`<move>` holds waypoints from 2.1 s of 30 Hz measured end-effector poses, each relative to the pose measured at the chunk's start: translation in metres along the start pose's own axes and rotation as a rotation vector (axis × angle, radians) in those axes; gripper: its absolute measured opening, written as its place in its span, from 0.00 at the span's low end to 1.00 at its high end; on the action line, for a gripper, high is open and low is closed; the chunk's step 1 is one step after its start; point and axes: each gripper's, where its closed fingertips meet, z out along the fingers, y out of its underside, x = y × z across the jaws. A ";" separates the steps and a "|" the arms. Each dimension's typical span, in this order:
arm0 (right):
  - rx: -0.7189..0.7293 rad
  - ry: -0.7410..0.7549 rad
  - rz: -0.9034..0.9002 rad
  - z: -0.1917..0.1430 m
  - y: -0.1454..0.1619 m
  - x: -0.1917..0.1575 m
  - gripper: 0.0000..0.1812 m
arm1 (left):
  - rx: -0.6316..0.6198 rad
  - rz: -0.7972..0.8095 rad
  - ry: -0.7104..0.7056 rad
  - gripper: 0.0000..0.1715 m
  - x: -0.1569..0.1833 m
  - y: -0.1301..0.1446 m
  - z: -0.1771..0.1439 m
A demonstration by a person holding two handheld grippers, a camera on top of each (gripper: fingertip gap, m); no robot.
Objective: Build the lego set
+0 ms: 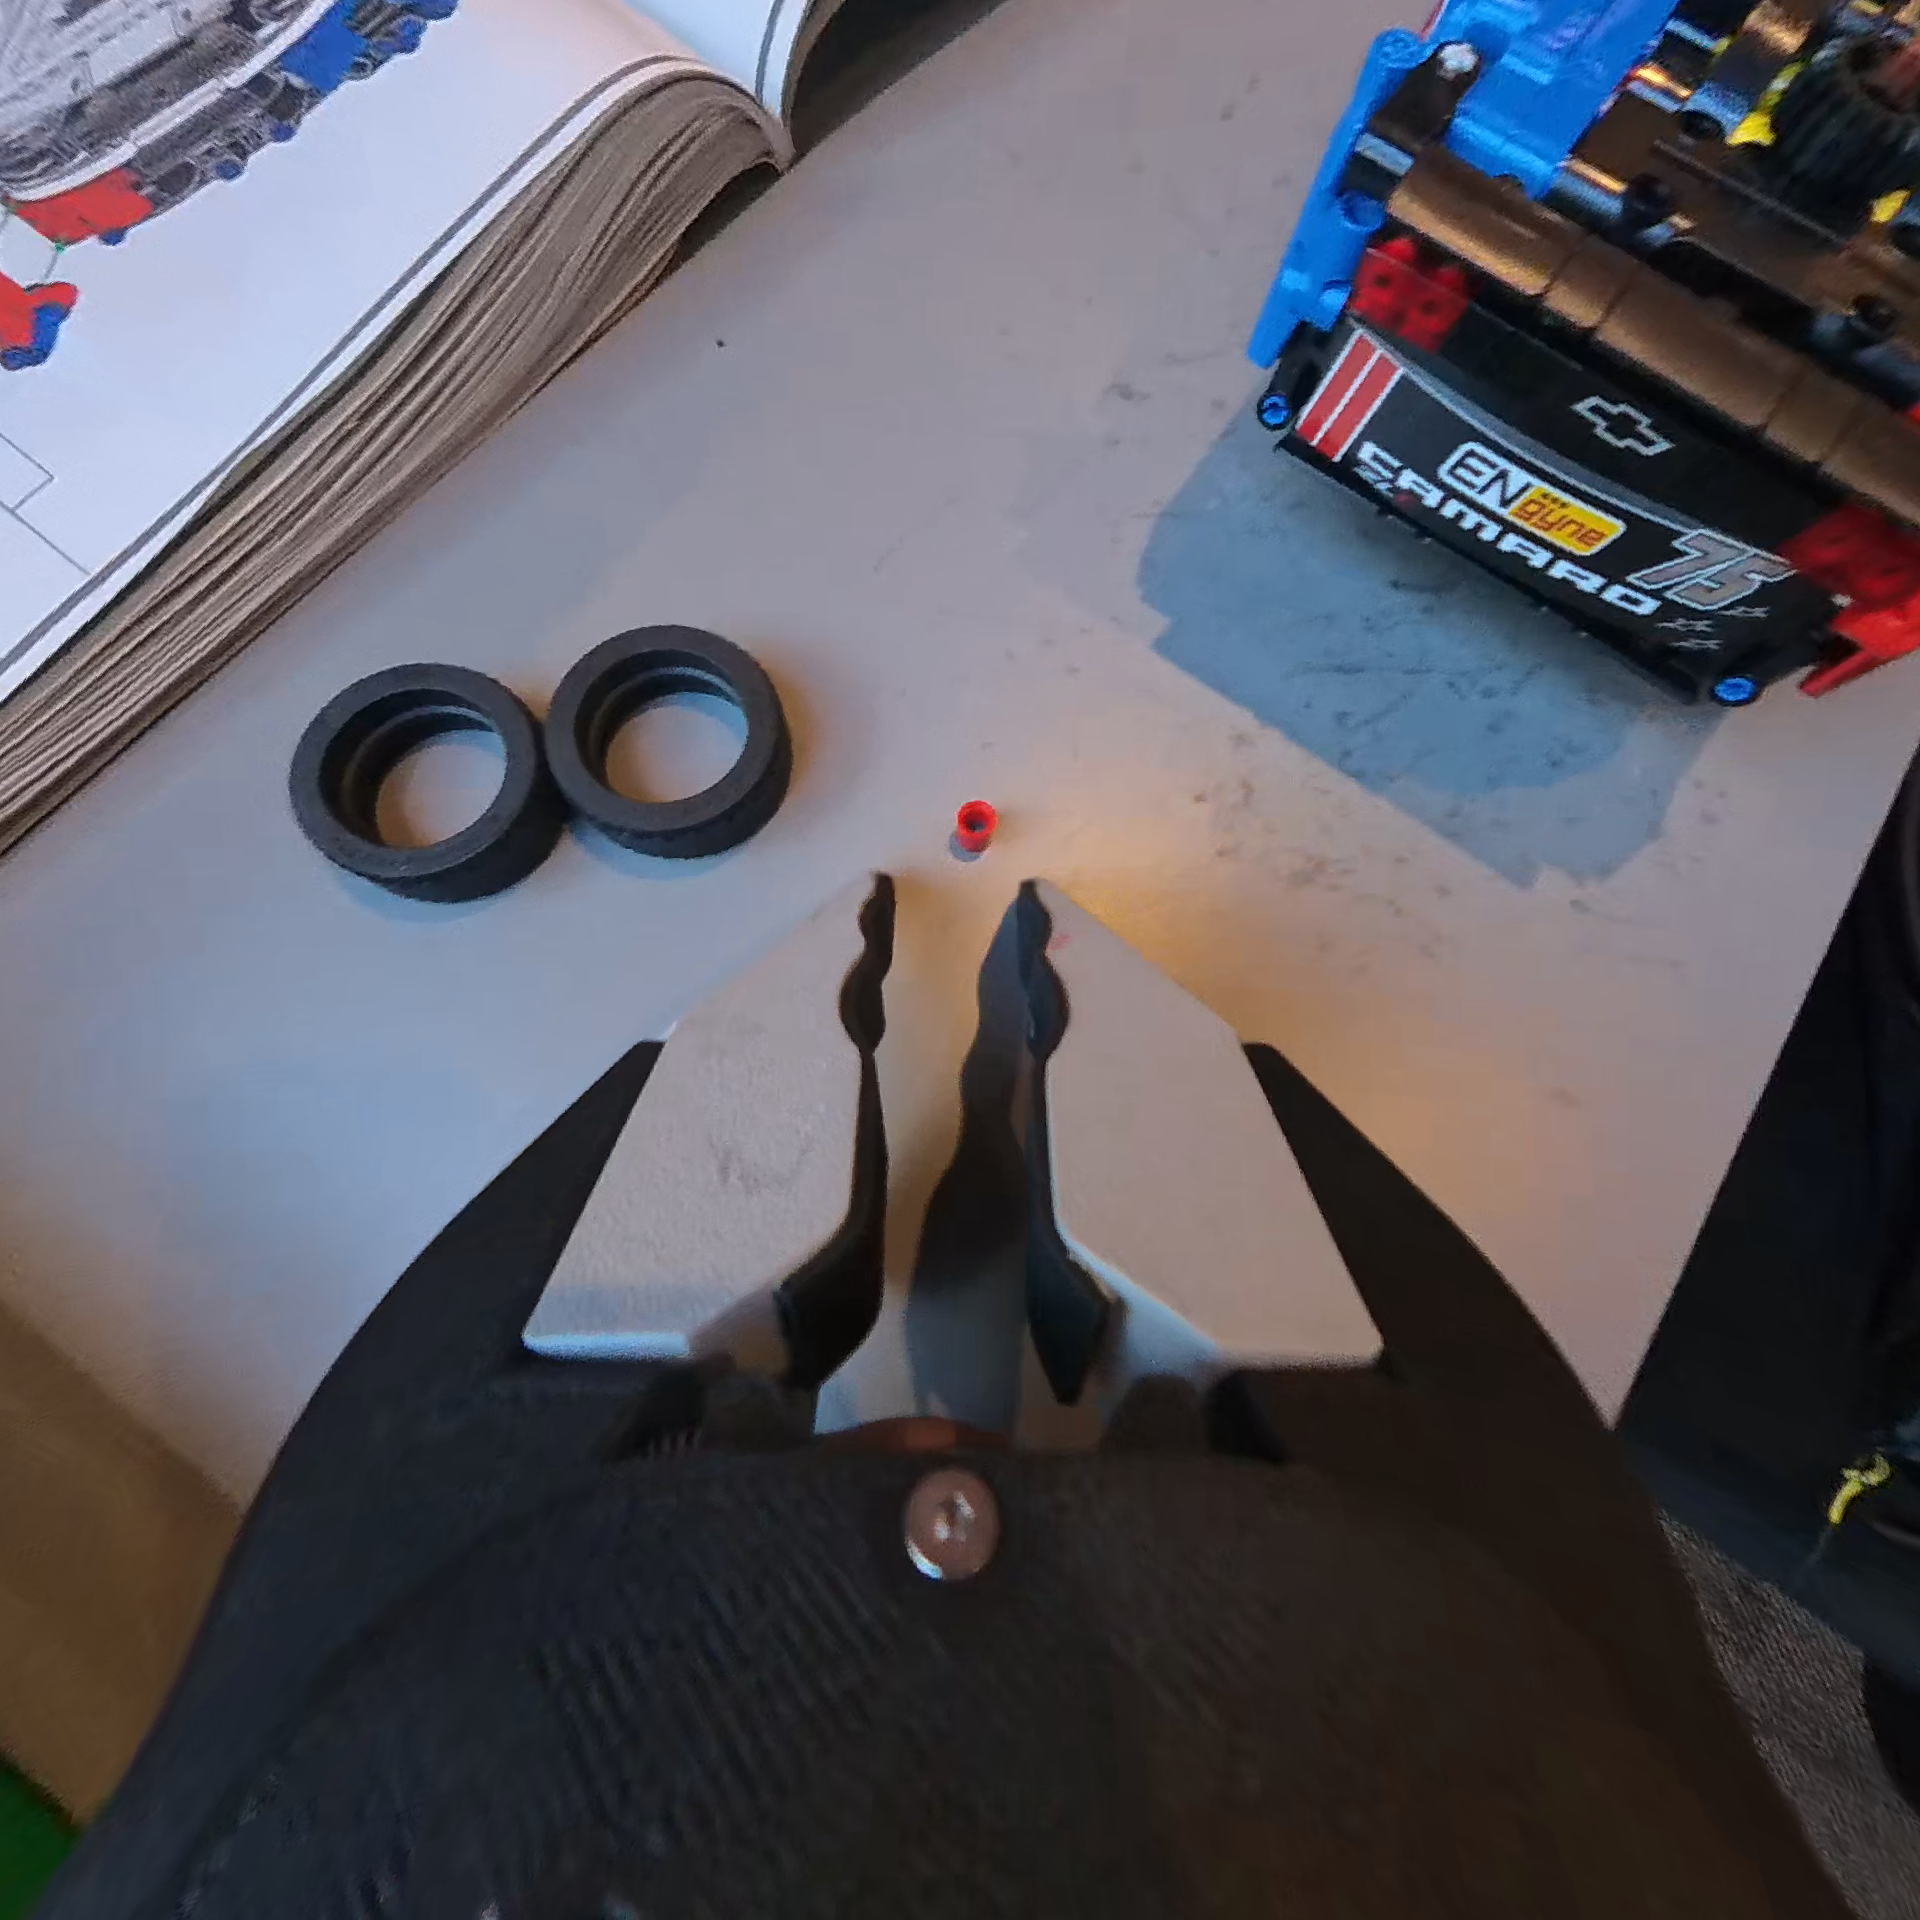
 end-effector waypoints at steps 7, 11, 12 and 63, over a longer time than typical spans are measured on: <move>-0.002 -0.013 0.027 0.000 0.000 0.002 0.04 | -0.007 0.010 -0.047 0.10 0.001 -0.007 0.009; -0.006 -0.015 0.034 0.000 0.001 0.002 0.04 | -0.021 -0.001 -0.051 0.03 0.002 -0.009 0.012; -0.007 -0.018 0.038 0.001 0.001 0.002 0.04 | -0.023 -0.004 -0.057 0.03 0.002 -0.008 0.010; -0.035 0.120 -0.253 0.004 -0.003 -0.007 0.02 | -0.155 -0.065 0.139 0.62 0.125 -0.051 0.027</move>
